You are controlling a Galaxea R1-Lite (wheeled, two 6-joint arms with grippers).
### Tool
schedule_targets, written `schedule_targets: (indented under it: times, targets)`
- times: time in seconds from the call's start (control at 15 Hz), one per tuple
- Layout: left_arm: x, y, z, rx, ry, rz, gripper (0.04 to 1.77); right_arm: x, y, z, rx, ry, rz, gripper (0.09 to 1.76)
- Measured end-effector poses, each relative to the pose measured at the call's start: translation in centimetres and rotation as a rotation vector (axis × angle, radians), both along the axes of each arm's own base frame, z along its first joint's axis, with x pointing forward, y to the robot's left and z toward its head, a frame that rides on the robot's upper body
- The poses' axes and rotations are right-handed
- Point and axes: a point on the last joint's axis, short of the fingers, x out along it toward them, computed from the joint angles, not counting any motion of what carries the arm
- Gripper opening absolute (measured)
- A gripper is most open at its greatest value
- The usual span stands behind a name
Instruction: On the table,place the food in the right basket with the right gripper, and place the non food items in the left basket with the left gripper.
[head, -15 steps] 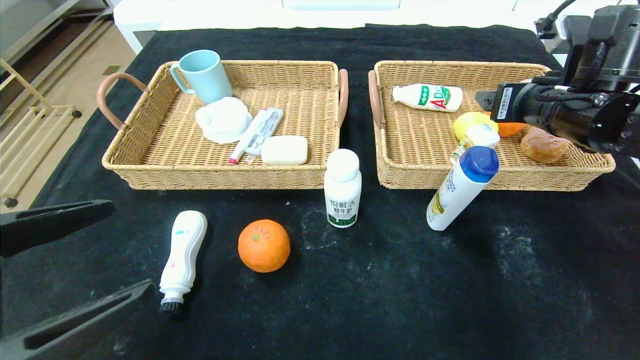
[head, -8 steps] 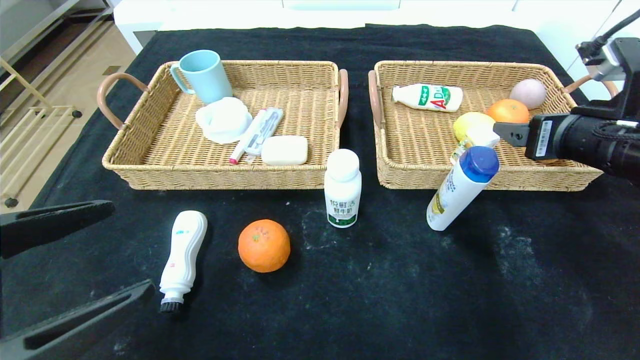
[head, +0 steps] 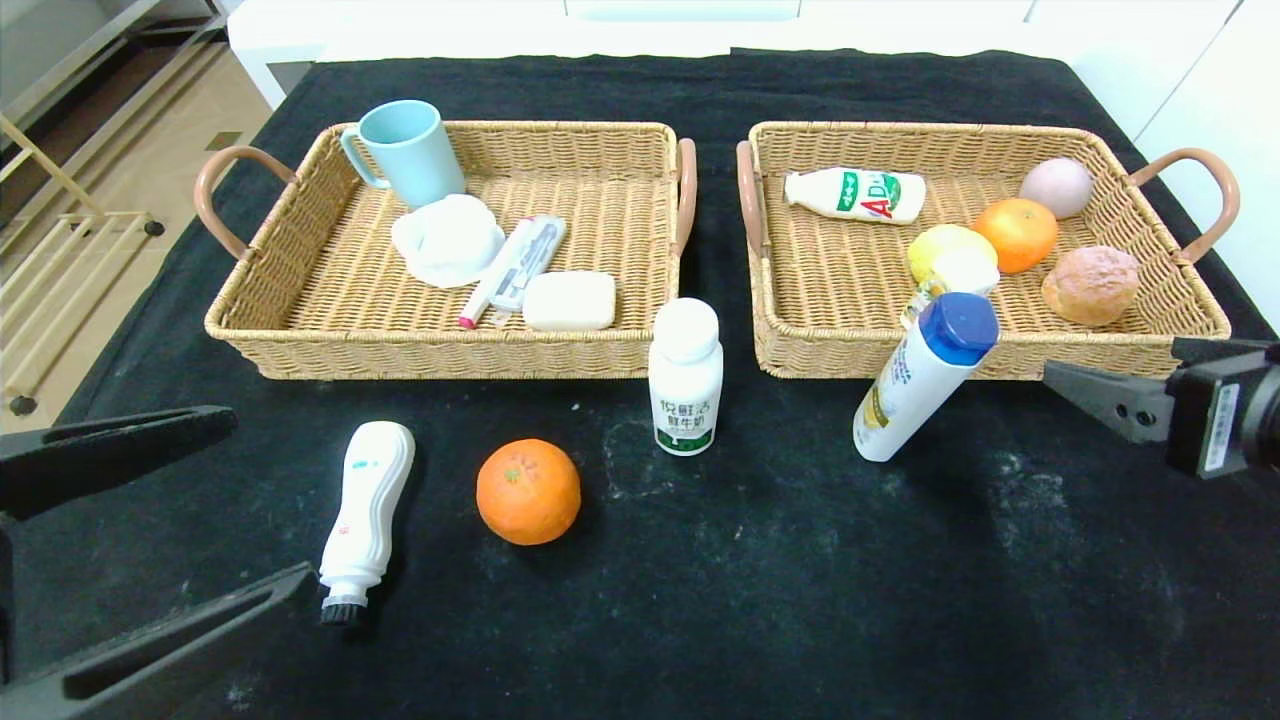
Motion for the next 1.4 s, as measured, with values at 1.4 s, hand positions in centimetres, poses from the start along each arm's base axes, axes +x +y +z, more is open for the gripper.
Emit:
schedule_targets:
  times: [1.4]
  targets:
    - [0.3,-0.1,-0.2,0.005,0.012,0.001,1.72,-0.4,8.4,-2.9,0.06,-0.024,0.117,1.7]
